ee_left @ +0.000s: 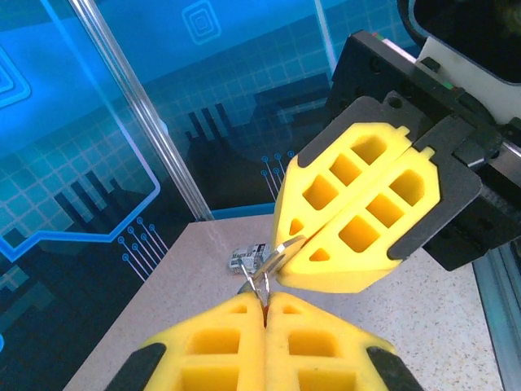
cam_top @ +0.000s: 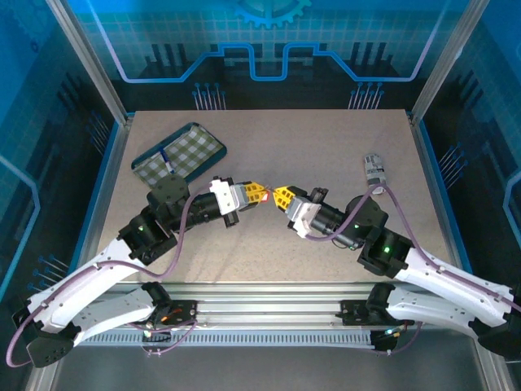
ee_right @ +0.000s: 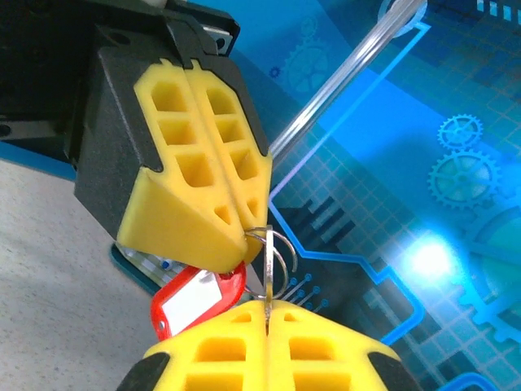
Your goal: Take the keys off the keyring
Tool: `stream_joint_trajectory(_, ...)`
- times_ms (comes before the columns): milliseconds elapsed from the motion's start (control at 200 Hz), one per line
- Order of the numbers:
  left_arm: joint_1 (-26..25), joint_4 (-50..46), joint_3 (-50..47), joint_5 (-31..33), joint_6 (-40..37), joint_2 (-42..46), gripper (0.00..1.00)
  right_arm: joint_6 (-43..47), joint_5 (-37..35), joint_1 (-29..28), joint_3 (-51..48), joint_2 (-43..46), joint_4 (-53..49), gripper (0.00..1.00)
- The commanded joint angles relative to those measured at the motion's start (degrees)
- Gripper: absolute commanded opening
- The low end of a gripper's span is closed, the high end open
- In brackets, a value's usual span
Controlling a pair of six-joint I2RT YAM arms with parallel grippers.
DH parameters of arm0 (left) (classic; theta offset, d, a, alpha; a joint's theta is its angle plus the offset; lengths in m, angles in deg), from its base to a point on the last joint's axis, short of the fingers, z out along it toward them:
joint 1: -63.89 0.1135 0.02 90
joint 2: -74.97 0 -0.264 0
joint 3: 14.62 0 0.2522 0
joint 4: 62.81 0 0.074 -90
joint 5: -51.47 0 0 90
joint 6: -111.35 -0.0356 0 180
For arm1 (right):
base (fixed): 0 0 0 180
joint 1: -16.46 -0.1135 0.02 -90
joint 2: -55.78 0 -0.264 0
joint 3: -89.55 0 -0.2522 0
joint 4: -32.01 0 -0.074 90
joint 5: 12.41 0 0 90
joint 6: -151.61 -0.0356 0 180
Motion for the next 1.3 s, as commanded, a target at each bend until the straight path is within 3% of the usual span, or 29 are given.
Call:
stream_joint_trajectory(0, -0.3, 3.0, 3.1, -1.4, 1.7, -0.4, 0.00, 6.6, -1.1, -6.0, 0.9, -3.3, -4.5, 0.00)
stream_joint_trajectory(105, -0.4, 2.9, 3.4, -1.6, 1.9, -0.6, 0.00, 10.0, -4.6, -8.7, 1.2, -4.9, -4.2, 0.00)
stream_joint_trajectory(455, -0.5, 2.8, 3.3, -1.0, 3.5, -0.2, 0.00, 7.3, -1.0, -7.5, -0.9, -2.5, -3.3, 0.00)
stream_joint_trajectory(716, -0.4, 1.8, 4.7, 0.2, 5.5, -1.1, 0.00, 13.0, -5.9, -10.7, -0.6, -4.5, -5.0, 0.00)
stream_joint_trajectory(1036, -0.4, 2.1, 4.4, 0.8, 7.0, -1.7, 0.00, 8.6, -2.5, -9.8, -0.9, -2.7, -3.8, 0.00)
stream_joint_trajectory(1296, 0.0, -0.1, 5.9, 0.3, 9.9, -2.2, 0.00, 17.0, -8.9, -11.7, -2.5, -4.8, -3.1, 0.00)
